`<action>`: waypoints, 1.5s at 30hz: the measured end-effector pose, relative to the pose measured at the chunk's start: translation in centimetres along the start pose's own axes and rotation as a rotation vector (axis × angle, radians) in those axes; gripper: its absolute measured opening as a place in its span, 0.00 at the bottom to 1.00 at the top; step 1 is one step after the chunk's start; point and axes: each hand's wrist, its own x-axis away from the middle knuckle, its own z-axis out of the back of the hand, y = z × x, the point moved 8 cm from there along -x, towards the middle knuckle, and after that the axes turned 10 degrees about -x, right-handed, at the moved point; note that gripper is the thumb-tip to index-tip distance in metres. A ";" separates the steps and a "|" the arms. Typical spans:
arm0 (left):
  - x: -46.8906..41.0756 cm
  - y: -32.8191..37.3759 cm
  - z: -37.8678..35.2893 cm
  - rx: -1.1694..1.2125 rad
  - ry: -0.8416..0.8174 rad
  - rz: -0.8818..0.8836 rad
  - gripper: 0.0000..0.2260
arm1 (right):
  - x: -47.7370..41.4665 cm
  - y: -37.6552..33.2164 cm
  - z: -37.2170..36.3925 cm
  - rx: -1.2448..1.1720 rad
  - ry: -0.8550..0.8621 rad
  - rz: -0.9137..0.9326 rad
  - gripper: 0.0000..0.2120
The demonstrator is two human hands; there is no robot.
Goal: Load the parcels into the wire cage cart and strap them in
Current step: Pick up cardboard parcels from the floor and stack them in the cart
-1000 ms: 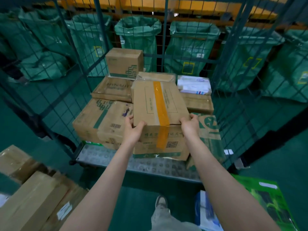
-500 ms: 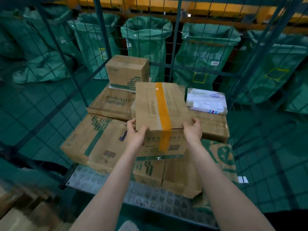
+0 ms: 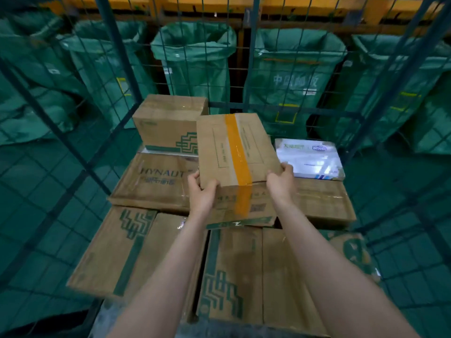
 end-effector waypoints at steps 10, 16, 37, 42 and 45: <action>-10.4 3.8 -3.5 0.002 -0.083 -0.030 0.22 | -8.8 -3.1 -4.0 -0.020 0.153 0.094 0.24; -13.7 3.3 -9.5 -0.073 -0.034 0.038 0.27 | -15.2 -5.2 -6.0 -0.025 0.148 0.100 0.43; -30.4 8.2 -4.3 -0.060 0.245 0.122 0.46 | -28.6 -5.7 -8.0 -0.037 -0.122 -0.024 0.34; -31.3 7.9 -5.1 0.079 0.130 0.177 0.42 | -26.6 -4.5 -8.2 0.290 -0.210 -0.331 0.37; -31.5 8.3 -5.5 0.171 0.125 0.173 0.39 | -26.5 -5.8 -9.0 0.447 -0.317 -0.331 0.21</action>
